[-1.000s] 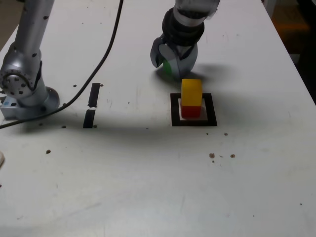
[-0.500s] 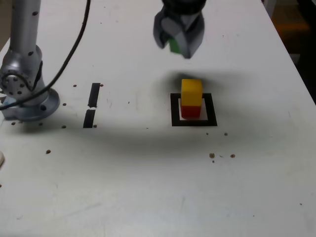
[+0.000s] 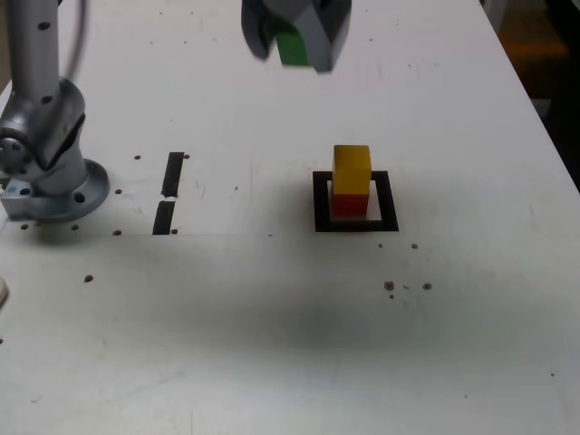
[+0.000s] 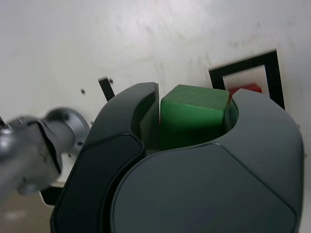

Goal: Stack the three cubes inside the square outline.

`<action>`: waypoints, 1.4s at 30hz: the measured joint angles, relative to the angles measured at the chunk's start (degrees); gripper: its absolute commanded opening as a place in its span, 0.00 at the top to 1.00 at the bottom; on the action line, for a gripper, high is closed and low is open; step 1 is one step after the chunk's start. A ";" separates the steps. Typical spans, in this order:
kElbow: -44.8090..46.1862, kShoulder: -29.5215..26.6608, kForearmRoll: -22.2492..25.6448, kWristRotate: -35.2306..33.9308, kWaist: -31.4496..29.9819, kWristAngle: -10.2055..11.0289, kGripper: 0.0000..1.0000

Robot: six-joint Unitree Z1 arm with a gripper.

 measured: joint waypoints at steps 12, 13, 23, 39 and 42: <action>-8.37 7.85 0.75 -14.29 -5.61 -1.70 0.94; -9.30 9.15 0.83 -15.44 -5.88 -2.29 0.94; -9.13 11.82 0.83 -17.78 -7.11 -4.34 0.94; -10.55 16.98 0.83 -17.67 -6.39 -3.46 0.93; -10.53 17.42 0.83 -17.68 -6.31 -3.52 0.93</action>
